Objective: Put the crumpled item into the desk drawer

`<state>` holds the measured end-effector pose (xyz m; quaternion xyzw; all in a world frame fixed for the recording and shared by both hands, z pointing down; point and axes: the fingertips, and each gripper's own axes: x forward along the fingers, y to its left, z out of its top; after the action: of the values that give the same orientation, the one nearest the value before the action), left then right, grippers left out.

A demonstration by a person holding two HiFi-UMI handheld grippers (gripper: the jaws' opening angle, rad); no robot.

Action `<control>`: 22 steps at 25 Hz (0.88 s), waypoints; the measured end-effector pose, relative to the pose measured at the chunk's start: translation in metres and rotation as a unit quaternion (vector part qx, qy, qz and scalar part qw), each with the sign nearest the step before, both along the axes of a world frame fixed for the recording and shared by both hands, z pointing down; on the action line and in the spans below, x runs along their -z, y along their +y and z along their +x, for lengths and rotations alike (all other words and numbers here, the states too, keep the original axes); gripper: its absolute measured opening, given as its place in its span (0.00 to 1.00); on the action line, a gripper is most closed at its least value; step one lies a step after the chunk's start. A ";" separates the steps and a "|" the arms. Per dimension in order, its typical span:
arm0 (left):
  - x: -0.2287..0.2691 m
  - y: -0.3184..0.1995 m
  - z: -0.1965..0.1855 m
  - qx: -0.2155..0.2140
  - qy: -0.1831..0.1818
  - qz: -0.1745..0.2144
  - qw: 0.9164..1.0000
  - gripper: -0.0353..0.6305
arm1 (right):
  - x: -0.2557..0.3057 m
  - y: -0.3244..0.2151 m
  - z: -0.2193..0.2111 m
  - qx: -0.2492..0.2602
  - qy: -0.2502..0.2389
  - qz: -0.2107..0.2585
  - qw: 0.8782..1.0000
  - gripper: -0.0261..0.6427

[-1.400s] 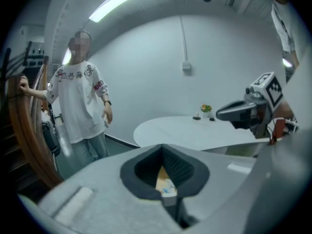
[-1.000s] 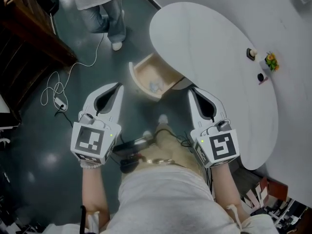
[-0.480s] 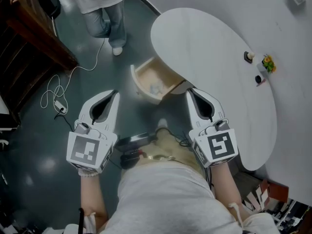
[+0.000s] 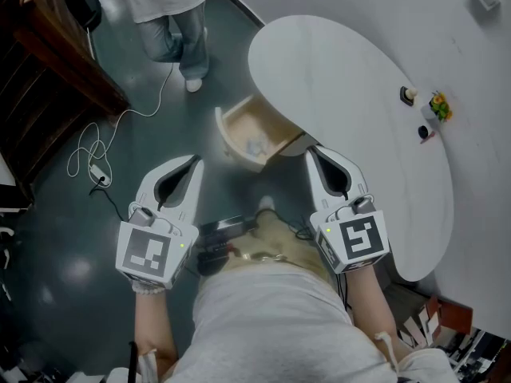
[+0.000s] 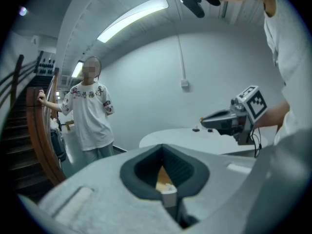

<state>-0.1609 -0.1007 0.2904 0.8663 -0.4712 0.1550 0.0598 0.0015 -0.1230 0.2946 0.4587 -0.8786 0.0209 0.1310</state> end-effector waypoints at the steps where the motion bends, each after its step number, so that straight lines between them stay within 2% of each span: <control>1: 0.001 0.000 0.000 0.001 -0.001 0.002 1.000 0.05 | 0.000 0.000 0.000 0.000 0.000 0.000 1.000 0.05; 6: 0.005 -0.004 -0.001 0.004 -0.007 0.019 1.000 0.05 | -0.001 0.001 0.001 -0.001 -0.003 0.000 1.000 0.05; 16: 0.003 -0.005 0.001 0.001 -0.013 0.017 1.000 0.05 | -0.003 0.003 0.002 -0.002 -0.001 -0.001 1.000 0.05; 22: -0.001 -0.003 0.003 -0.005 -0.016 0.013 1.000 0.05 | -0.001 0.002 0.006 -0.020 0.008 -0.013 1.000 0.05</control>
<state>-0.1575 -0.1032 0.2915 0.8666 -0.4697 0.1636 0.0403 0.0074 -0.1212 0.2952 0.4747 -0.8679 0.0312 0.1429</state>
